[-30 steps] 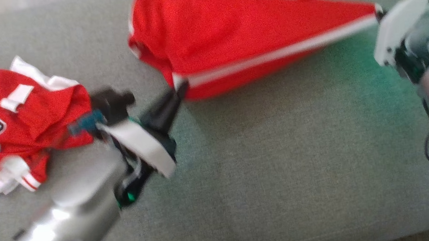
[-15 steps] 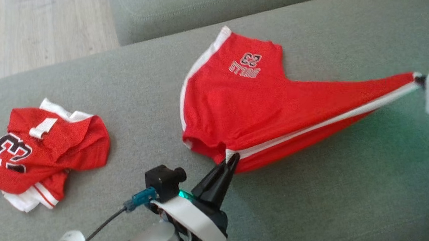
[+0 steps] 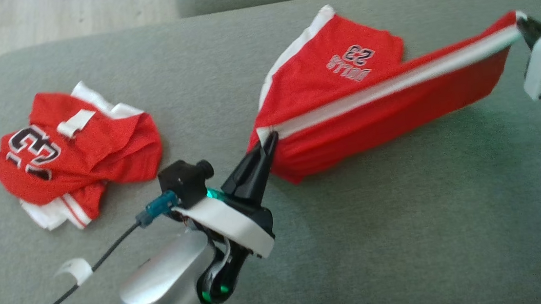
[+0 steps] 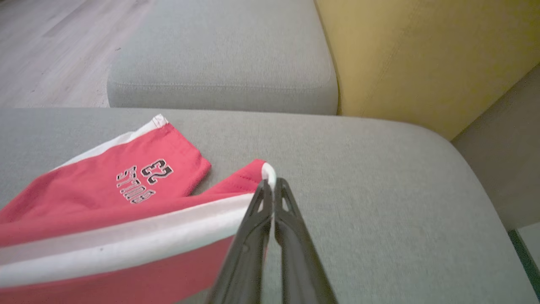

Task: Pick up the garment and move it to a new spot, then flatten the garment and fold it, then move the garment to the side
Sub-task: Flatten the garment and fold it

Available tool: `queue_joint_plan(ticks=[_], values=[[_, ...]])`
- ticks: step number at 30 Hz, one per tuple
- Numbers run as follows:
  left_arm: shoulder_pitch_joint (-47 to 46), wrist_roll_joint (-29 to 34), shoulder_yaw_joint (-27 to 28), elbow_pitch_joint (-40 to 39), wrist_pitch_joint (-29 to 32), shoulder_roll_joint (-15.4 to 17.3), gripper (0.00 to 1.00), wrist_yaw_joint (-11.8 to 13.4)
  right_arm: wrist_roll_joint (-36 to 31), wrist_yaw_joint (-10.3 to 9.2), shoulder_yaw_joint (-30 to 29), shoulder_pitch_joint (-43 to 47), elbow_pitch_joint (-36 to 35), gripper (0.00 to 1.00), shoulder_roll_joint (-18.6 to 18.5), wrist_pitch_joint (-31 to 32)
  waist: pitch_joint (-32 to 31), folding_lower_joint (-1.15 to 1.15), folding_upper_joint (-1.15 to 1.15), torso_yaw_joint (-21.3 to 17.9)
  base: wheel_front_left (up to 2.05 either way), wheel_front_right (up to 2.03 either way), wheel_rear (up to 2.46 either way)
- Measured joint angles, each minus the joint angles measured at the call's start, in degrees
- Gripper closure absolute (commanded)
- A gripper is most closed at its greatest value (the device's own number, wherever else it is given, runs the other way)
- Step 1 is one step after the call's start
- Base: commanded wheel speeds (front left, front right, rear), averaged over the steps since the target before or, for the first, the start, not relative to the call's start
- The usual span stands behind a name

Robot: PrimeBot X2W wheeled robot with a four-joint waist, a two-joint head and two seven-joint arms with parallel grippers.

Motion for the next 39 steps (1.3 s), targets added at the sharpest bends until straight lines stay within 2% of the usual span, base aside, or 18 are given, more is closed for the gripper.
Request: queue_joint_plan(ticks=[10, 21, 32, 33, 34, 36, 38, 39], values=[[-3.77, 1.67, 3.15, 5.90, -0.01, -4.81, 1.00, -1.92, -8.71, 0.00, -2.44, -9.25, 6.43, 1.00, 4.98, -6.92, 3.86, 0.00, 0.00, 4.55, 0.00, 0.00, 0.00], [-9.68, 3.70, 3.76, 11.69, -0.01, -9.75, 1.00, -5.47, -17.94, 0.00, -4.55, -20.90, 18.67, 1.00, 7.08, -13.77, 10.99, 0.00, 0.00, 9.43, 0.00, 0.00, 0.00], [-10.27, 5.14, 2.60, 14.18, -0.01, -12.27, 1.00, -7.36, -23.77, 0.00, -7.11, -24.65, 29.11, 1.00, 8.00, -18.48, 14.69, -0.01, 0.00, 14.63, 0.00, 0.00, 0.00], [-10.27, 5.22, 2.59, 14.28, -0.01, -12.44, 1.00, -7.37, -24.25, 0.00, -7.57, -25.09, 29.80, 0.22, 8.09, -18.92, 14.92, -0.01, 0.00, 14.92, 0.00, 0.00, 0.00], [-10.28, 5.22, 2.59, 14.35, -0.01, -12.60, 1.00, -7.40, -25.05, 0.00, -8.33, -25.42, 30.15, 0.00, 8.12, -19.70, 15.15, 0.00, 0.00, 15.16, 0.00, 0.00, 0.00], [-10.31, 5.52, 2.58, 14.58, -0.01, -12.74, 1.00, -7.46, -25.99, 0.00, -10.12, -26.45, 31.39, 0.00, 8.14, -20.31, 15.55, 0.00, 0.00, 15.61, 0.00, 0.00, 0.00], [-10.34, 5.71, 2.61, 14.72, -0.01, -12.78, 0.56, -7.86, -26.92, 0.00, -10.93, -27.21, 32.25, 0.00, 8.25, -21.72, 15.86, -0.01, 0.00, 15.91, 0.00, 0.00, 0.00], [-10.36, 5.71, 2.66, 14.82, -0.01, -12.80, 0.21, -7.86, -27.29, 0.00, -11.37, -27.50, 32.63, 0.00, 8.40, -22.32, 15.96, 0.00, 0.00, 16.00, 0.00, 0.00, 0.00]])
